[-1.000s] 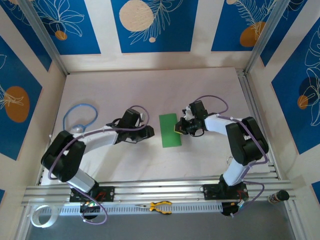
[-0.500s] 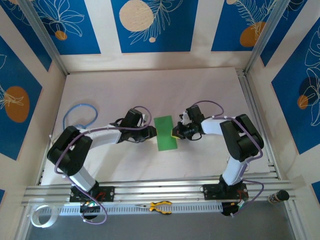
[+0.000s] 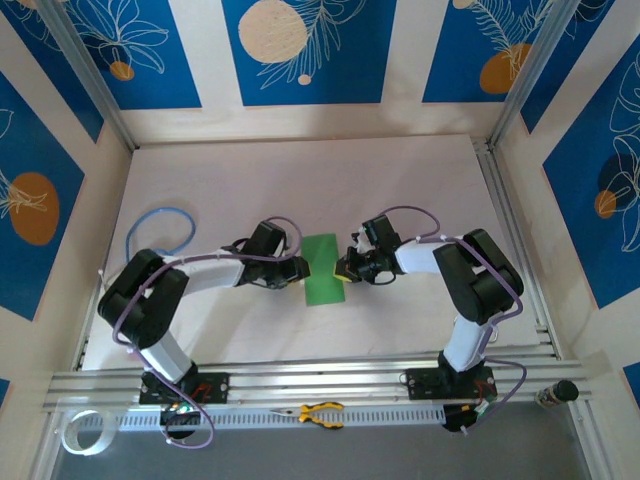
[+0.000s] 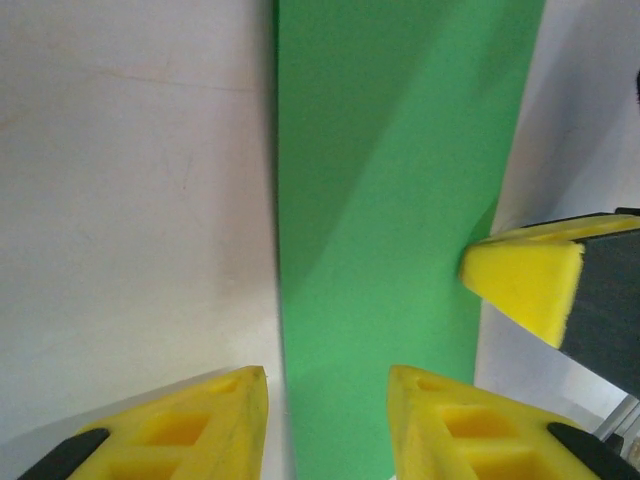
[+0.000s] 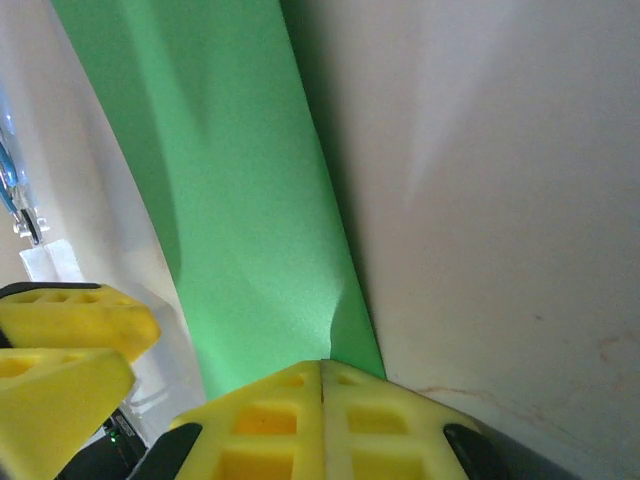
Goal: Fold a paper plane with a square sheet of paper (pick it up from the middle)
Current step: Third fold the triangle at the center of the table.
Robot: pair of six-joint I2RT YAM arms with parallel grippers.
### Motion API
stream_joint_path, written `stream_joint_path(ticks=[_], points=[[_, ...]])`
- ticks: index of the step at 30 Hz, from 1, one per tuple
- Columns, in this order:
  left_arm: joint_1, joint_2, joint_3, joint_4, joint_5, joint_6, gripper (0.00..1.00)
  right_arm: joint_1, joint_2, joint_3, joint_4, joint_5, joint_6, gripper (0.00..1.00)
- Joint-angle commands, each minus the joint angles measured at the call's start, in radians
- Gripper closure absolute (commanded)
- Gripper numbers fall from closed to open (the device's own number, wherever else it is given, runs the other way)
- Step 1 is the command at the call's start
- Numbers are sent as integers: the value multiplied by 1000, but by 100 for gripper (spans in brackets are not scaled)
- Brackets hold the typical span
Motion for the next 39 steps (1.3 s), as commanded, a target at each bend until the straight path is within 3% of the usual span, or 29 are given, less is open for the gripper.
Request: stream_joint_path(ticks=[1, 10, 17, 25, 28, 32, 39], points=[[11, 38, -3, 19, 24, -9, 65, 8, 37, -36, -83, 61, 16, 96], [11, 74, -14, 70, 47, -22, 68, 6, 44, -24, -103, 61, 10, 97], [12, 78, -24, 120, 63, -42, 77, 4, 44, -23, -106, 61, 8, 97], [10, 70, -26, 120, 55, -42, 78, 2, 44, -27, -104, 57, 8, 96], [10, 58, -26, 113, 45, -38, 86, 1, 44, -30, -99, 51, 11, 97], [9, 41, -19, 54, 5, -17, 84, 0, 41, -33, -93, 50, 14, 97], [10, 62, -26, 84, 28, -29, 79, -1, 44, -34, -95, 46, 11, 97]])
